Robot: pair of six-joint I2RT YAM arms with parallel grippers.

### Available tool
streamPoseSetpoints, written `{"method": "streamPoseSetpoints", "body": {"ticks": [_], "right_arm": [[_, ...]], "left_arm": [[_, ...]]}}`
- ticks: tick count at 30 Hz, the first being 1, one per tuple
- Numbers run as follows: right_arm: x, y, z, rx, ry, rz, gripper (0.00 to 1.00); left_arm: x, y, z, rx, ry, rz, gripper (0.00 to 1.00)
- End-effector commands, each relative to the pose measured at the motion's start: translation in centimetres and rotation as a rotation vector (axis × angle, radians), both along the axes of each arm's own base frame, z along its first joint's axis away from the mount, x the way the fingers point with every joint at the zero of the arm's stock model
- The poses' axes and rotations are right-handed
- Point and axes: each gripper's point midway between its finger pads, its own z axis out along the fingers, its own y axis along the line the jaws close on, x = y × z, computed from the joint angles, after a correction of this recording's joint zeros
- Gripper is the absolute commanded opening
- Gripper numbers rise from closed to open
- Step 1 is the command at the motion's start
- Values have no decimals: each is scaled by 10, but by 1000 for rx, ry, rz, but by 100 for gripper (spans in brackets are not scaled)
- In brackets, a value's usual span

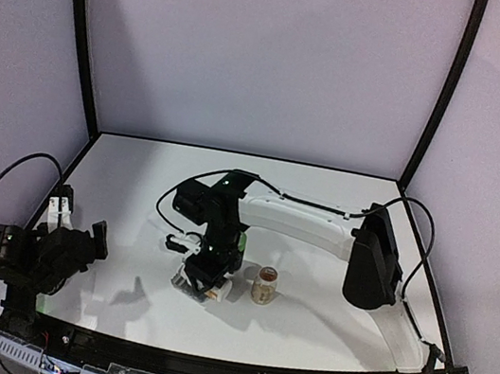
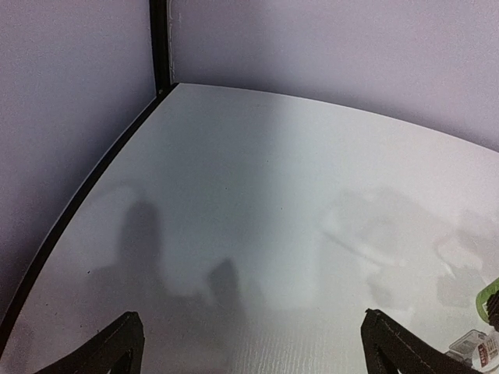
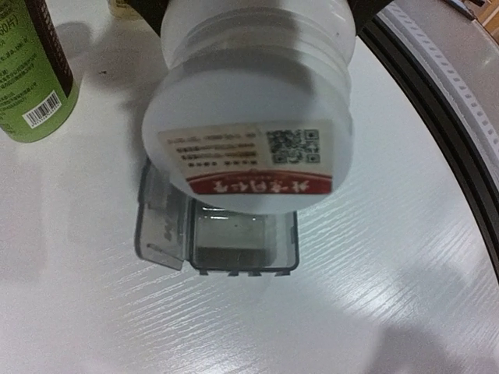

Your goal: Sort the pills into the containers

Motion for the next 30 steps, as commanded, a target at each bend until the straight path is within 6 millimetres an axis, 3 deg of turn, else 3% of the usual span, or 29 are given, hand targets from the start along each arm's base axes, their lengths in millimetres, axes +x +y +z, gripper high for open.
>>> {"method": "streamPoseSetpoints", "body": {"ticks": [1,11,18,27,30], "right_arm": [[-1,-5,-3,-67,-40,13,0],[0,-3,-4,-122,-90,12,0],[5,-13,1,-171,-157,9,0],[-1,-11,11,-197,-207,57,0],[-2,-14,-2,-216,-202,90,0]], "left_arm": [[1,-1,7,-11,-17,11,99],[1,-1,5,-5,-10,6,99],[0,0,5,-4,-8,1,99],[0,1,7,-8,-16,-2,99],[0,1,7,-15,-22,-5,99]]}}
